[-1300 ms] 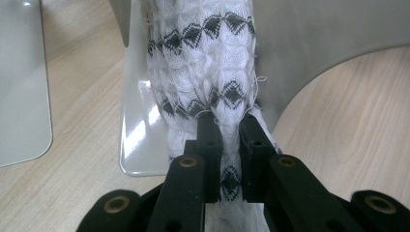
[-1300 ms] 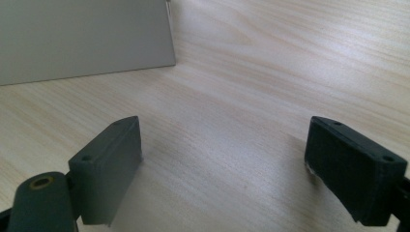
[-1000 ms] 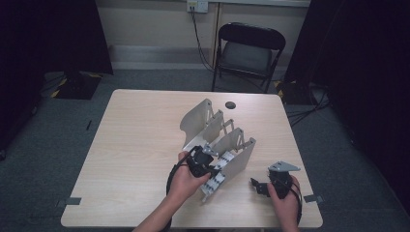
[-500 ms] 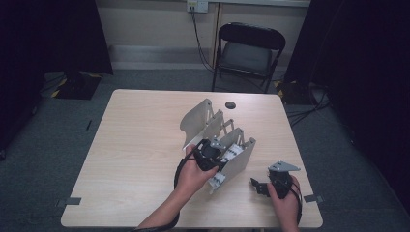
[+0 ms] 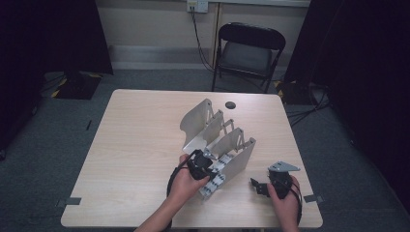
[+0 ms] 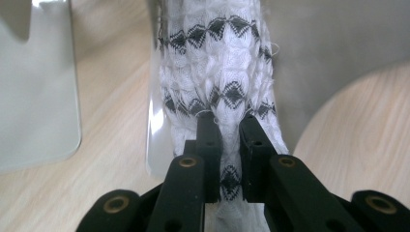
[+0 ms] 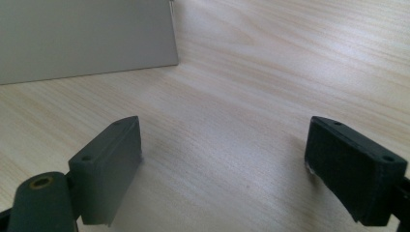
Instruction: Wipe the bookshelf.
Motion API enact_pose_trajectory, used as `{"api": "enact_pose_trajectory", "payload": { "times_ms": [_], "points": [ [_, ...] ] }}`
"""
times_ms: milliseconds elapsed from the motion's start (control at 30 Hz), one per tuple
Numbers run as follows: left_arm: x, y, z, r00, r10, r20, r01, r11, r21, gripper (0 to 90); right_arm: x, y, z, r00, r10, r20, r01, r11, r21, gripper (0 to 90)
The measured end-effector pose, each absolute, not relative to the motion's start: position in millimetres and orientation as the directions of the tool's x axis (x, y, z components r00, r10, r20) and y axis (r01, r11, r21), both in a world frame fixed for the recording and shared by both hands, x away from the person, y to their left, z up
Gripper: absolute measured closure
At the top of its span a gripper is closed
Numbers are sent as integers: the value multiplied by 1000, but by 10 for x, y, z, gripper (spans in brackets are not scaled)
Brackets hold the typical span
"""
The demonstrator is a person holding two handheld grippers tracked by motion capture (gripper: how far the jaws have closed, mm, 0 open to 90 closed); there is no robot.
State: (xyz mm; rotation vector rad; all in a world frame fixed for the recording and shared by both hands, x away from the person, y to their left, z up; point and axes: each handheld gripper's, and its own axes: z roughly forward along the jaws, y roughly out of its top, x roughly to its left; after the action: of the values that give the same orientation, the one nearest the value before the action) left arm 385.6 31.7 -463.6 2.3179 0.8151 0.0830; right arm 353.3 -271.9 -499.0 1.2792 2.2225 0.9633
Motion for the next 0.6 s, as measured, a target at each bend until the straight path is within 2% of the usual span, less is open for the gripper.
{"api": "enact_pose_trajectory", "payload": {
  "times_ms": [300,600],
  "points": [
    [3812,689,-4637,772,615,-159,569,-557,605,819,3528,-2714,-4990,-501,866,-2,590,343,731,125],
    [3832,893,-4628,741,657,-143,592,-536,601,819,3524,-2712,-4990,-501,866,-1,590,342,731,124]
  ]
}}
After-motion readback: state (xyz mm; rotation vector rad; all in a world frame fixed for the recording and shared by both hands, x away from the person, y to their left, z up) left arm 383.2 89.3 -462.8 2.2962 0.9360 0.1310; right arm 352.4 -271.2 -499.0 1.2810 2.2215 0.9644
